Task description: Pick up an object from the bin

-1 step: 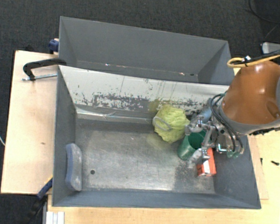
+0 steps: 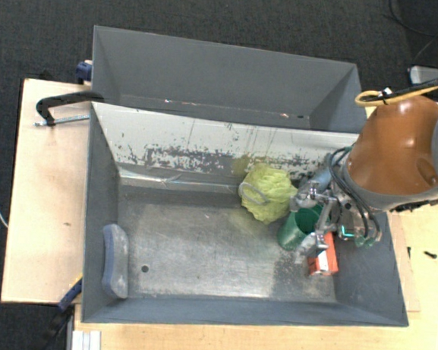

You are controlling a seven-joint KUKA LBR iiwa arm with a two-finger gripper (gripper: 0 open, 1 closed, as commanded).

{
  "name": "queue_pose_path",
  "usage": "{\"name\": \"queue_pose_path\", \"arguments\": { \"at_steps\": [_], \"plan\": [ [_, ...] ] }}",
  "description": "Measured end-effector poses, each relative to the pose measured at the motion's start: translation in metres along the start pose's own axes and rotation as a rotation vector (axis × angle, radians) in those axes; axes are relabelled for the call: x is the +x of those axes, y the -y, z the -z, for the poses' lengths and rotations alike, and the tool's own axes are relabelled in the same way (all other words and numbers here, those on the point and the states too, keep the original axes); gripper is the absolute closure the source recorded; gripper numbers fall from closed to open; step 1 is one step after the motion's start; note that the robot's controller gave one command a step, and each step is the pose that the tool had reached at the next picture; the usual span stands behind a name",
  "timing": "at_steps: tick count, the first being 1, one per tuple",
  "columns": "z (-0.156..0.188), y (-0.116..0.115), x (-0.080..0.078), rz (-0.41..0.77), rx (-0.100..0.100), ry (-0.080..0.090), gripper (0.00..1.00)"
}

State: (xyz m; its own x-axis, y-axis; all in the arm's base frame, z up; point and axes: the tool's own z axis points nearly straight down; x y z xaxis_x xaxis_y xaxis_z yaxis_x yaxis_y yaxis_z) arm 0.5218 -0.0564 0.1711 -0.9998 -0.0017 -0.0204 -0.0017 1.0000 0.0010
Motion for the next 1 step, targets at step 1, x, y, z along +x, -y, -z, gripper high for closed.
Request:
{"name": "queue_pose_path", "arguments": {
  "at_steps": [1],
  "plan": [
    [-0.0284, 0.0090, -0.0278, 0.049, -0.001, 0.029, 0.00]
  ]
}}
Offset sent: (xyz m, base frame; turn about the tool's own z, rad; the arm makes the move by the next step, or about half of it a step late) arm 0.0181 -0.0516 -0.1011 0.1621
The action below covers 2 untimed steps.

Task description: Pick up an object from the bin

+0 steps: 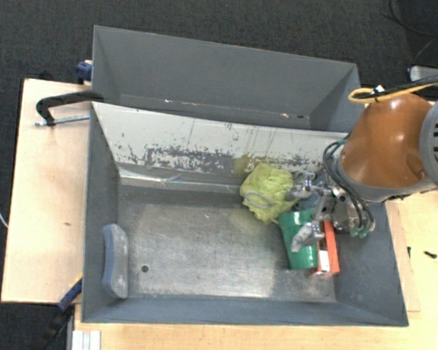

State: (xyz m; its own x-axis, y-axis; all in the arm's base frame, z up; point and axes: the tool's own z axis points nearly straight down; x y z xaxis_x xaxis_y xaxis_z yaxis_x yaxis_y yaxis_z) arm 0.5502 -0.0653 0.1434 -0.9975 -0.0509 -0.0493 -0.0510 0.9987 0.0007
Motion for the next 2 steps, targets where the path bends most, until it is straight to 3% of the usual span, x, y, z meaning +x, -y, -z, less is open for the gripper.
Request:
{"name": "queue_pose_path", "arguments": {
  "at_steps": [1, 2],
  "plan": [
    [-0.0675, 0.0225, 0.0081, -0.201, -0.025, -0.044, 1.00],
    [-0.0676, 0.0225, 0.0081, -0.200, -0.025, -0.044, 1.00]
  ]
}}
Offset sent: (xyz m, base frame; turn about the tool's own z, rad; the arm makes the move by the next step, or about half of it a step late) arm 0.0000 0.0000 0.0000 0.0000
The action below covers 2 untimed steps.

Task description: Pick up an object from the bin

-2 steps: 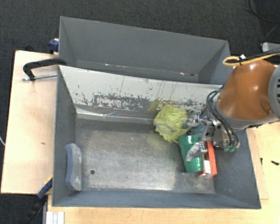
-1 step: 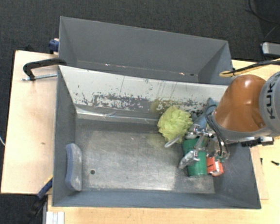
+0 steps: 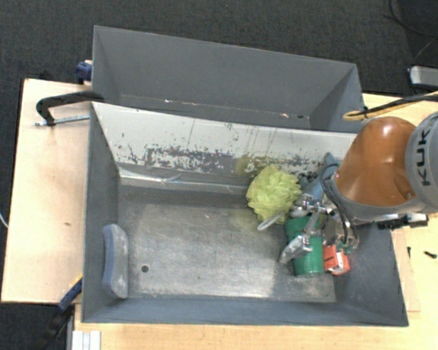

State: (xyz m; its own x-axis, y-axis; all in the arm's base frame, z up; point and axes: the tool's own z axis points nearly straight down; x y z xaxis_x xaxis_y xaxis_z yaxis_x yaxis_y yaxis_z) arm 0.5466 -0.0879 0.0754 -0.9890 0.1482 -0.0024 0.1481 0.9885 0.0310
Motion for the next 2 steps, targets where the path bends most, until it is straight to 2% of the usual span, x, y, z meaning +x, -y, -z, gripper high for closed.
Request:
{"name": "queue_pose_path", "arguments": {
  "at_steps": [1, 2],
  "plan": [
    [0.047, -0.003, -0.001, 0.000, 0.019, -0.009, 1.00],
    [0.090, 0.000, -0.004, 0.000, 0.029, 0.006, 1.00]
  ]
}}
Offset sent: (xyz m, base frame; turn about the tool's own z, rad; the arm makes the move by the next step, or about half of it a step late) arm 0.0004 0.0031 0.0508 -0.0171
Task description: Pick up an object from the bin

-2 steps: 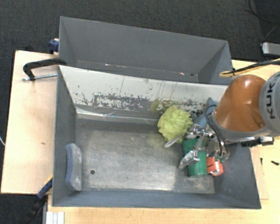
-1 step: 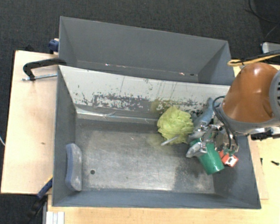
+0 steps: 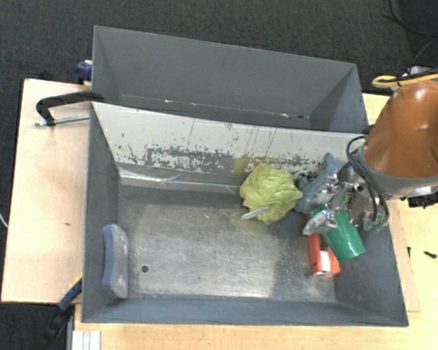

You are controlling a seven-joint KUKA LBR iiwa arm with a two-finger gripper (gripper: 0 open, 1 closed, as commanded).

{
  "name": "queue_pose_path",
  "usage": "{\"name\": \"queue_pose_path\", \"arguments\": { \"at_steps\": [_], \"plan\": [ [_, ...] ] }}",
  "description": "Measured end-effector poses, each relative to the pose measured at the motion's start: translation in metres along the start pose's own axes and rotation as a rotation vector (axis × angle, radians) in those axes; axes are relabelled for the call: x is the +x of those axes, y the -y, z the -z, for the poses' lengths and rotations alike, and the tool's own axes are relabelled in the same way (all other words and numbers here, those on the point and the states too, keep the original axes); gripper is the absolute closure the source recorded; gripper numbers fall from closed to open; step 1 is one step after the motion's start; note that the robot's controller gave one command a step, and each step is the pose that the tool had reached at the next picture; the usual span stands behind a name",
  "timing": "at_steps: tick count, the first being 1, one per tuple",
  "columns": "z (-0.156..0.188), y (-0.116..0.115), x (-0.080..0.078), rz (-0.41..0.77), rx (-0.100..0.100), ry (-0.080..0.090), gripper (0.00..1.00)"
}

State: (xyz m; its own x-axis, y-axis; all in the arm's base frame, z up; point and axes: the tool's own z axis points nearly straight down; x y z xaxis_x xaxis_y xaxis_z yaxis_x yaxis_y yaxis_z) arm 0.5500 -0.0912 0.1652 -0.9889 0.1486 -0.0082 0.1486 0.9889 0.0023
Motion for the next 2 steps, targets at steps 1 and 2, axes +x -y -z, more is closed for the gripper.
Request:
{"name": "queue_pose_path", "arguments": {
  "at_steps": [1, 2],
  "plan": [
    [-0.041, 0.012, 0.002, -0.046, 0.001, 0.003, 1.00],
    [0.061, 0.027, 0.052, 0.265, 0.001, -0.003, 1.00]
  ]
}}
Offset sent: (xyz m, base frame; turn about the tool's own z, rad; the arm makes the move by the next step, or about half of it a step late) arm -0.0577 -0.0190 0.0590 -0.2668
